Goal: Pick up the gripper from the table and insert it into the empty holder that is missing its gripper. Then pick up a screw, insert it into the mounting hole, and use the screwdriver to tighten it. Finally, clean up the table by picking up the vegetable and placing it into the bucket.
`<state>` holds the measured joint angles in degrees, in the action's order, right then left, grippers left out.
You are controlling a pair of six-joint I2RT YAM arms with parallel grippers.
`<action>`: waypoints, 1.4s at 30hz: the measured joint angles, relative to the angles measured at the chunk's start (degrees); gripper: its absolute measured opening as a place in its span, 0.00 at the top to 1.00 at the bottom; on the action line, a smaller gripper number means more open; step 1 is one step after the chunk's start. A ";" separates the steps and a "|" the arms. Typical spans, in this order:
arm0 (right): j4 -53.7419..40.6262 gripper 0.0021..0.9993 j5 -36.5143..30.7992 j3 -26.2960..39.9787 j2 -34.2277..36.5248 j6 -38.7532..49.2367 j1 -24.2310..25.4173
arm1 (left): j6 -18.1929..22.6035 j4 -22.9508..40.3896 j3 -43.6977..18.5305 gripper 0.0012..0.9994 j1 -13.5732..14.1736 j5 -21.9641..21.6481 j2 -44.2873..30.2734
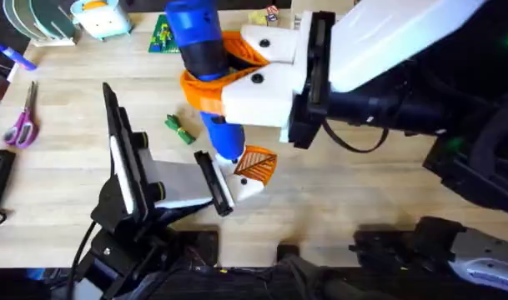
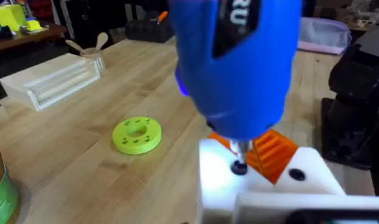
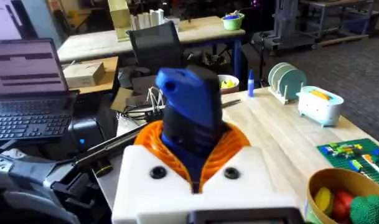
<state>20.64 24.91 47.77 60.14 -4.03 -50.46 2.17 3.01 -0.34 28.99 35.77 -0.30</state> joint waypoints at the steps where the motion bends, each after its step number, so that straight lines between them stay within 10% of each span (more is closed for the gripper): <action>1: 0.08 0.98 0.02 0.00 0.17 0.00 0.00 | 0.00 0.00 0.00 0.99 0.01 0.00 0.00; 42: 2.45 0.98 0.02 -0.07 0.81 -0.24 0.00 | -0.04 0.02 0.00 0.99 0.00 0.00 -0.02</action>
<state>23.09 24.93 47.70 60.95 -4.27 -50.46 2.13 3.03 -0.34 28.99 35.77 -0.32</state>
